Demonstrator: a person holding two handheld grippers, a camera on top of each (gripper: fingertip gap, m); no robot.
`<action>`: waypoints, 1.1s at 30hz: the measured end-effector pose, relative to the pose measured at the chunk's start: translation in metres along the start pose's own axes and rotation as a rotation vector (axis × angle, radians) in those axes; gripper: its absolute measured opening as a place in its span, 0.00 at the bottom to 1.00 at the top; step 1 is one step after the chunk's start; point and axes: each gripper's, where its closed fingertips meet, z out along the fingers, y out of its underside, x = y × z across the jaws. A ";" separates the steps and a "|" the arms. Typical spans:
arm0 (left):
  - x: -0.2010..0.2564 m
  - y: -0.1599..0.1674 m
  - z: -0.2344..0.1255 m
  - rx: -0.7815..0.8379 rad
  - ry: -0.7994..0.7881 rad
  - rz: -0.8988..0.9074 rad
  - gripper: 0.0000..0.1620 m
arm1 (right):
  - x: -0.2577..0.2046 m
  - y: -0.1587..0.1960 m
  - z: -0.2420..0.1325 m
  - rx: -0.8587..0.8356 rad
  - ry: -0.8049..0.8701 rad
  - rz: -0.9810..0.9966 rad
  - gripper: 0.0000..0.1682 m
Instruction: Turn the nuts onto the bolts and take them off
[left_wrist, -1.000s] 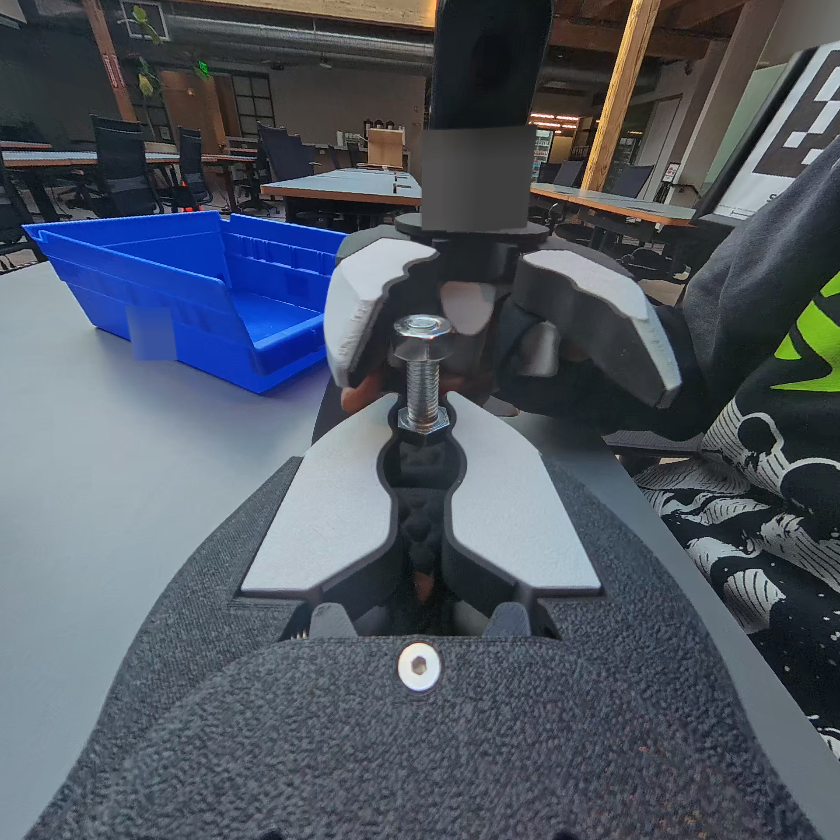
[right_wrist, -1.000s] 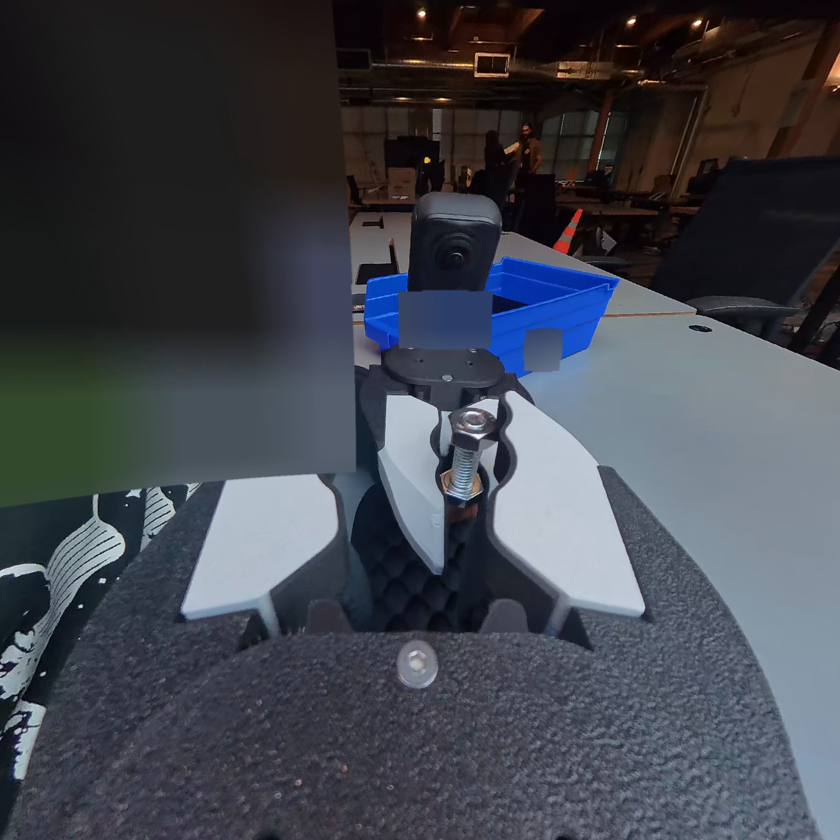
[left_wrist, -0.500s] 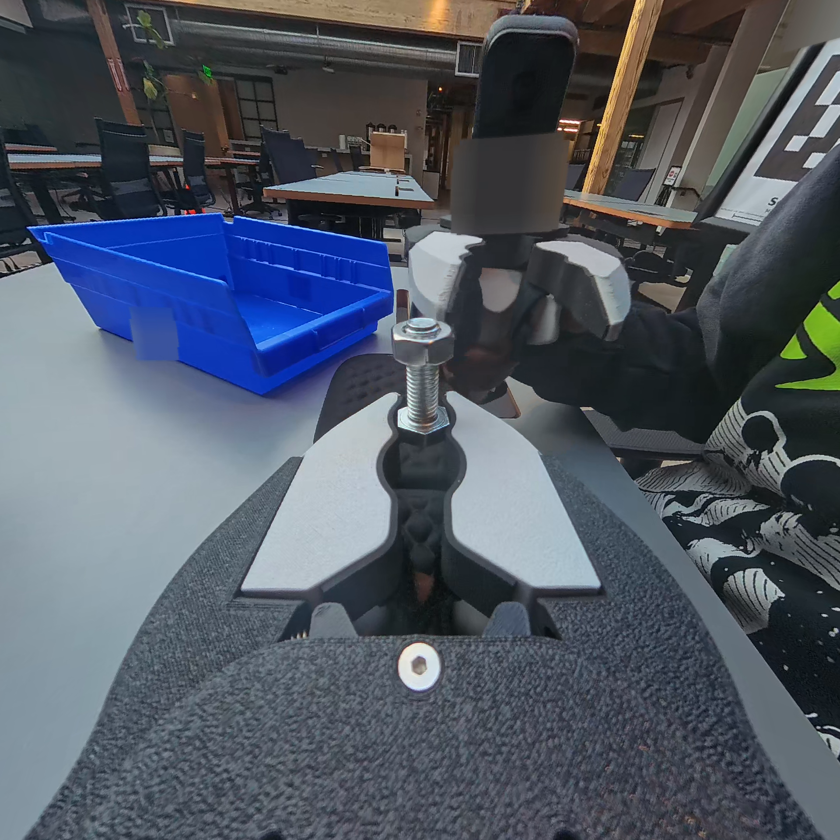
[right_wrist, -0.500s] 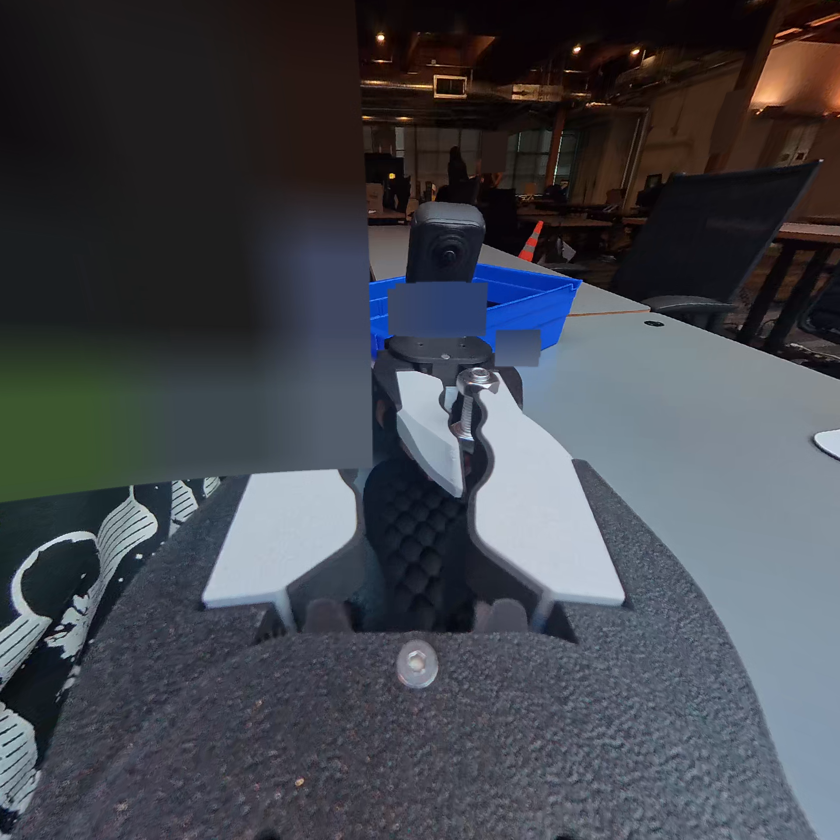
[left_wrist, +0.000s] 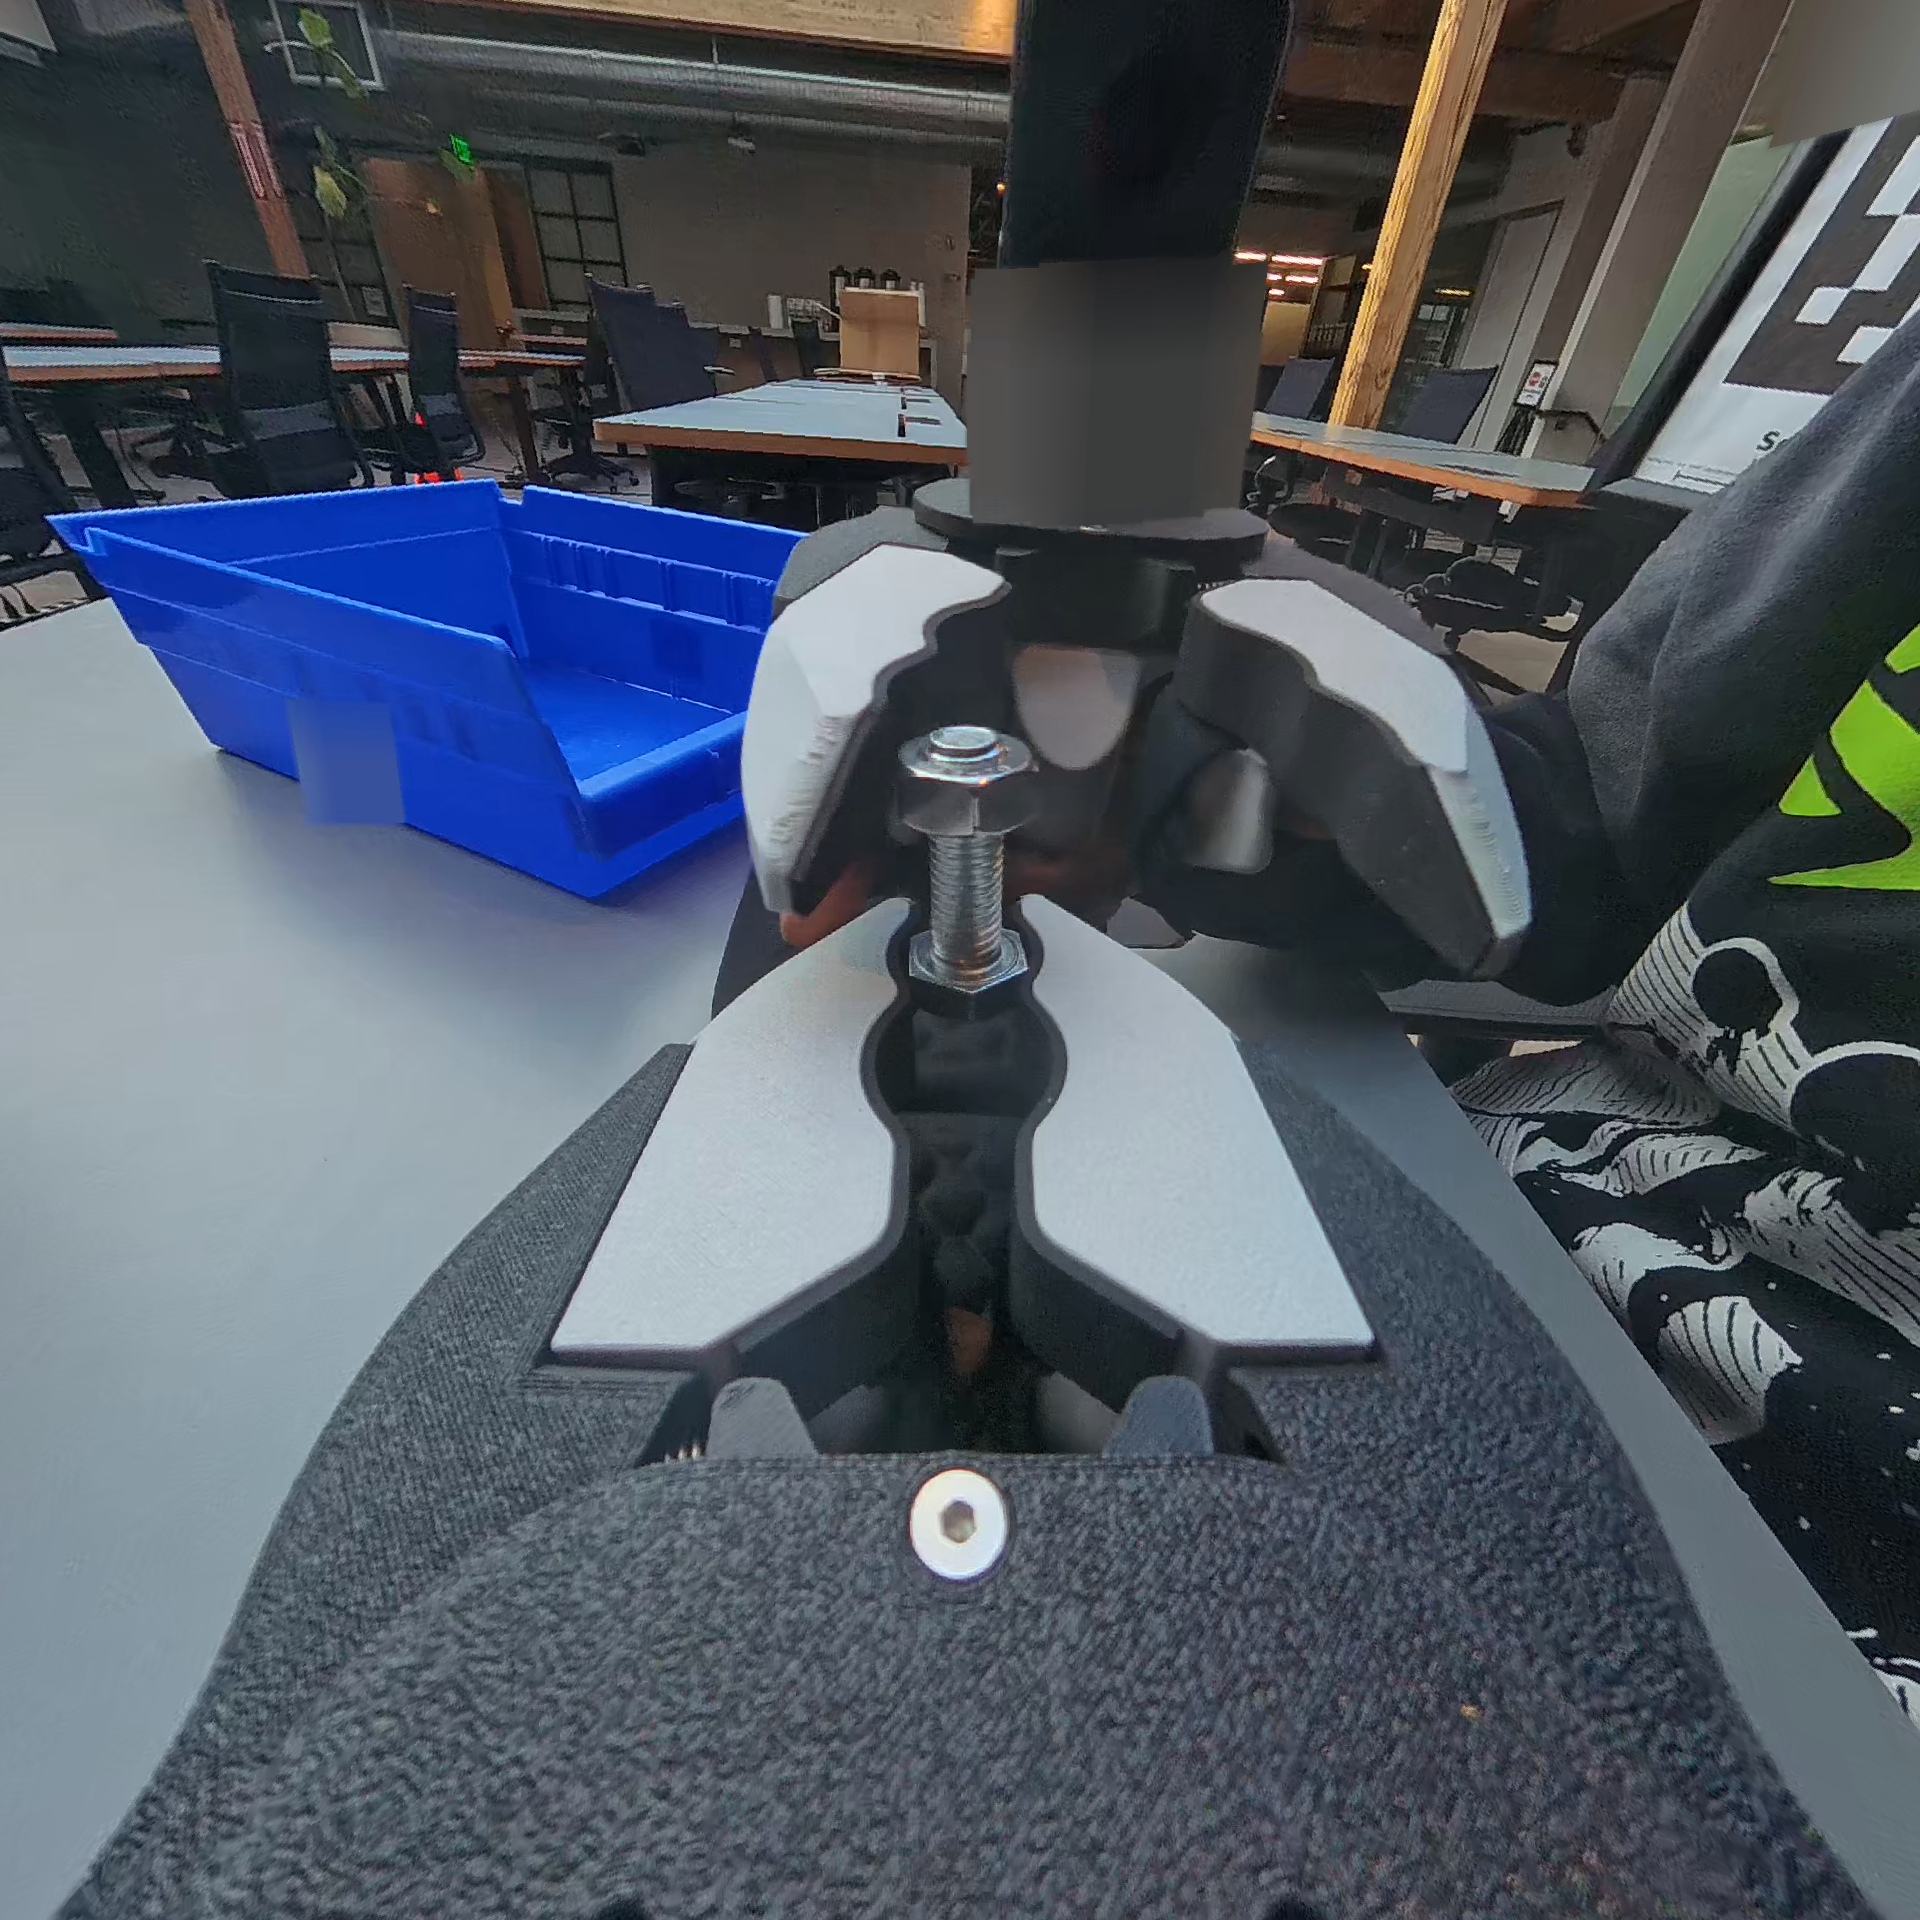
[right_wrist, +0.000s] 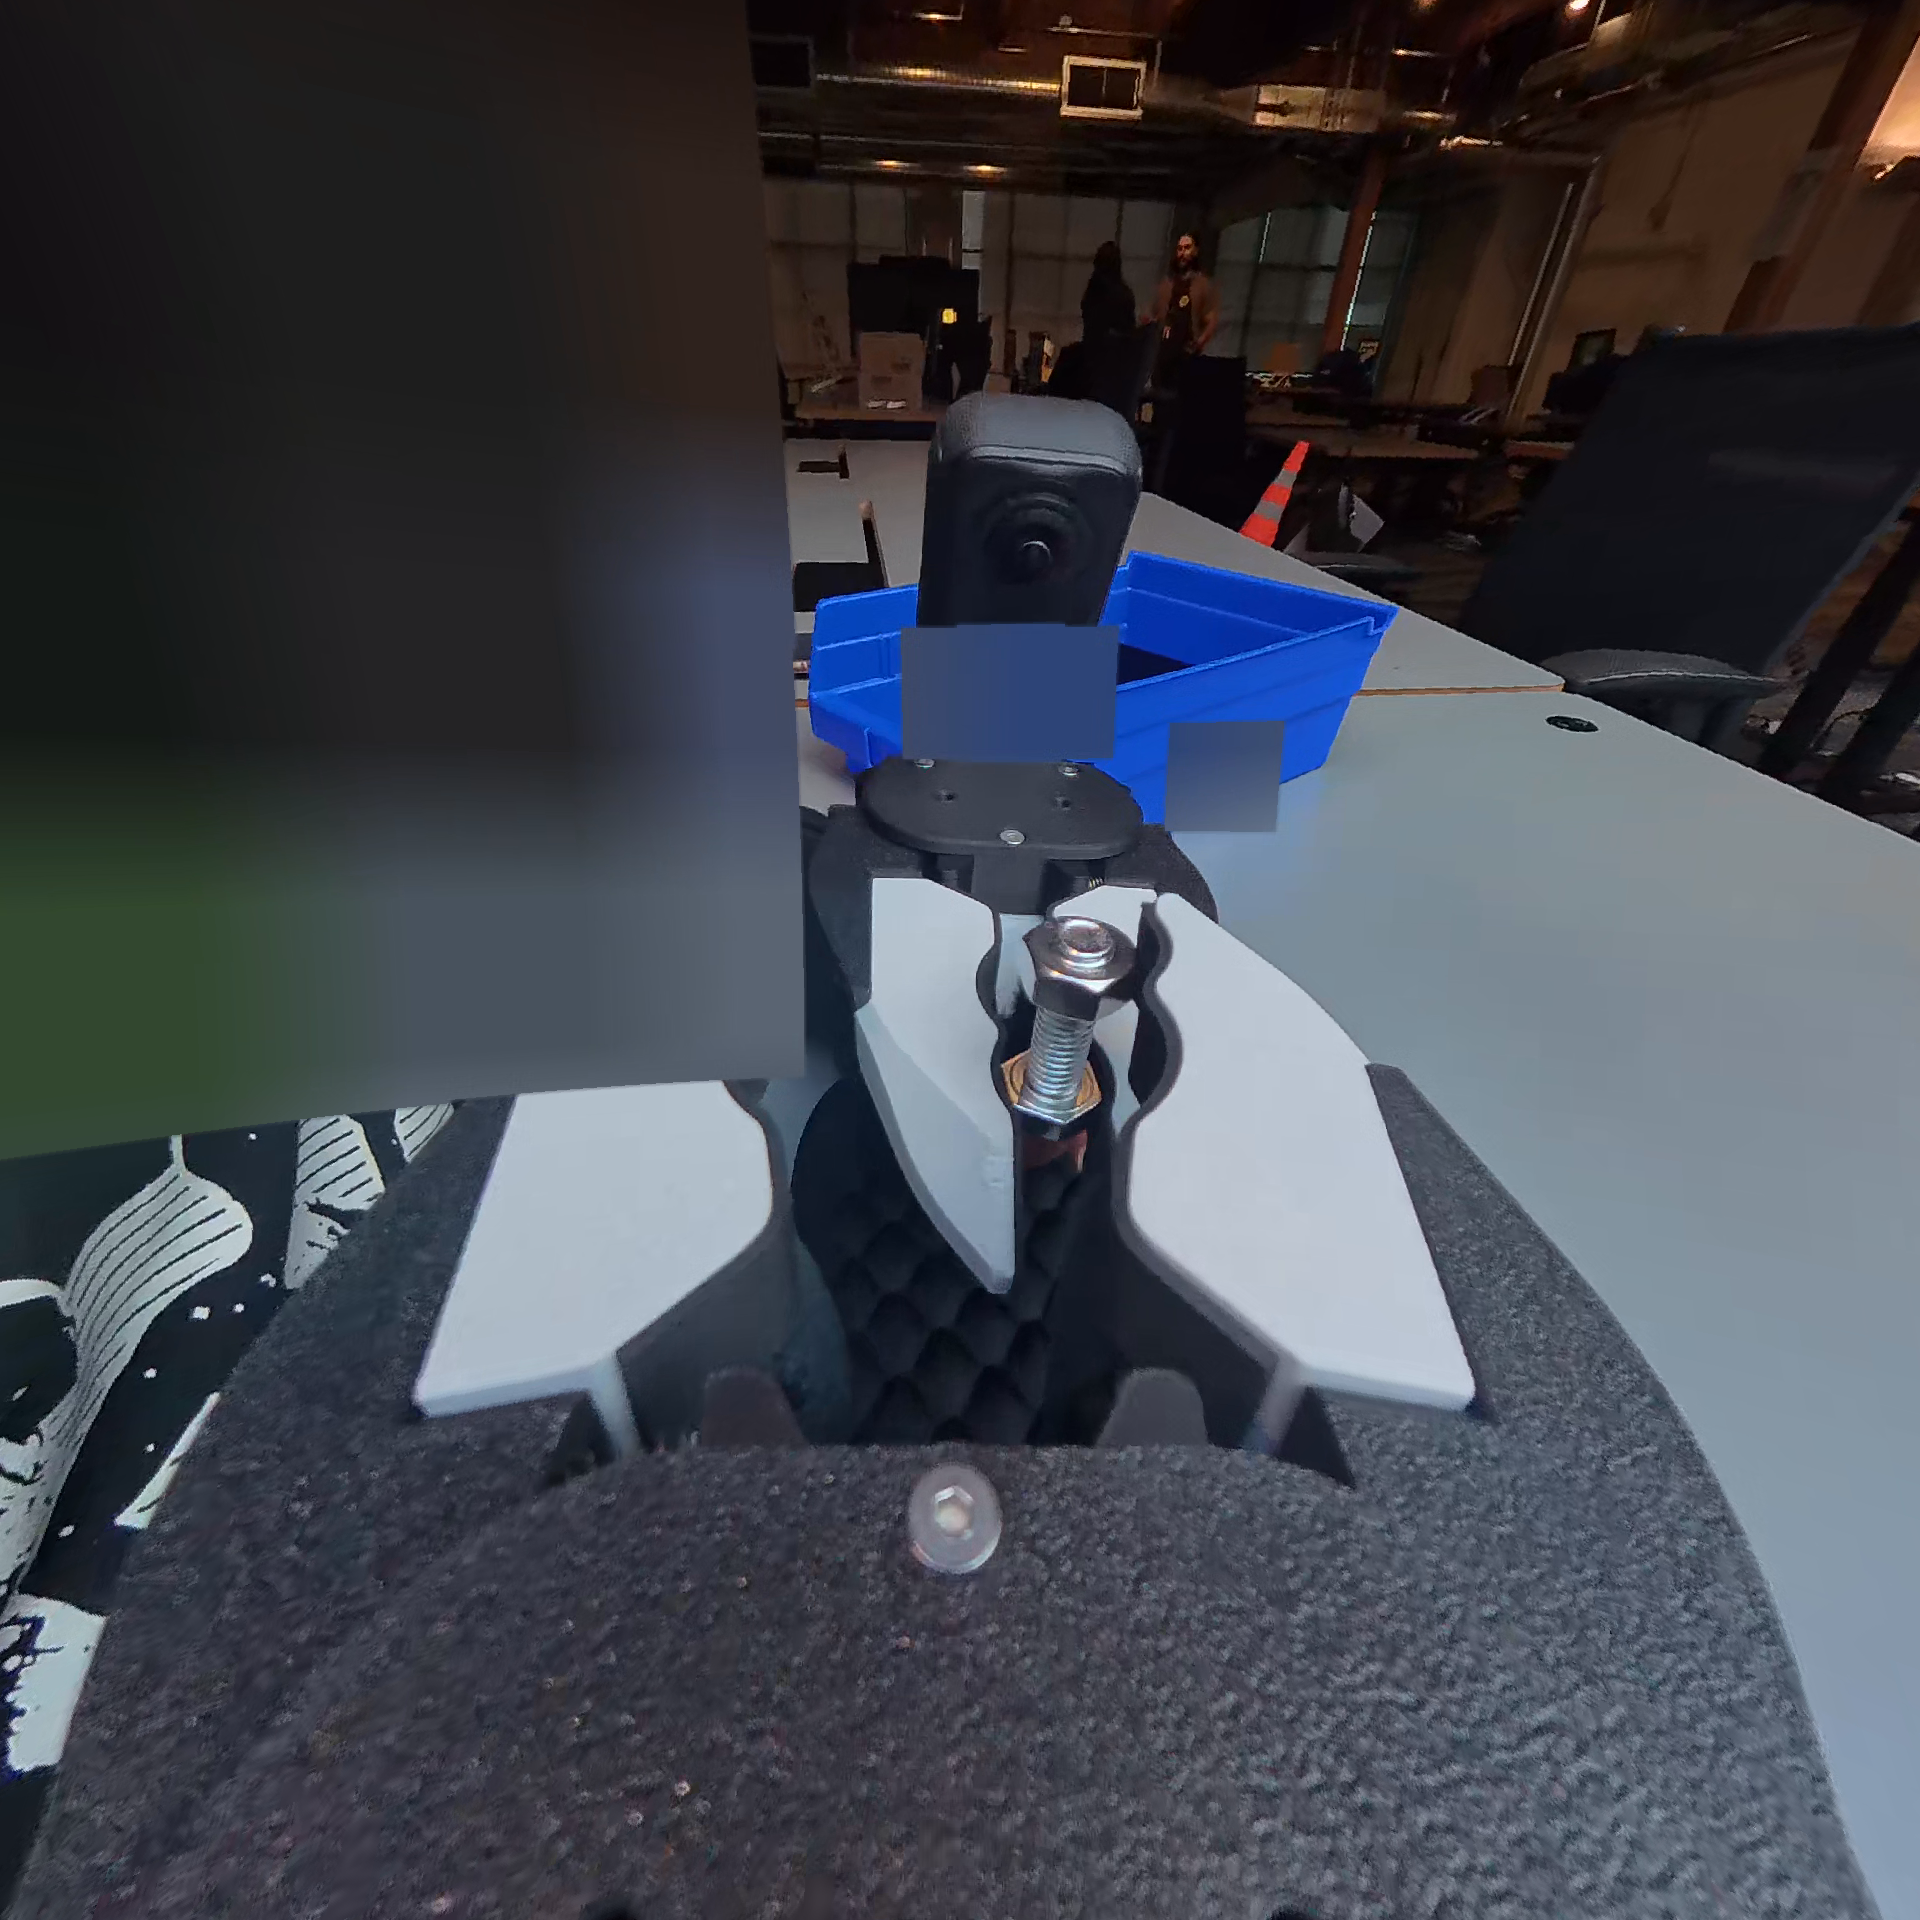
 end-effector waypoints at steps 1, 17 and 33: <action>0.000 0.000 0.000 0.002 -0.001 -0.002 0.09 | 0.000 0.000 -0.002 0.003 0.006 0.000 0.40; -0.001 -0.001 -0.001 0.004 -0.005 -0.005 0.09 | -0.003 -0.001 -0.041 0.060 0.093 0.034 0.31; 0.000 -0.001 -0.001 0.005 0.000 -0.005 0.09 | 0.000 0.000 -0.006 0.024 0.022 0.001 0.39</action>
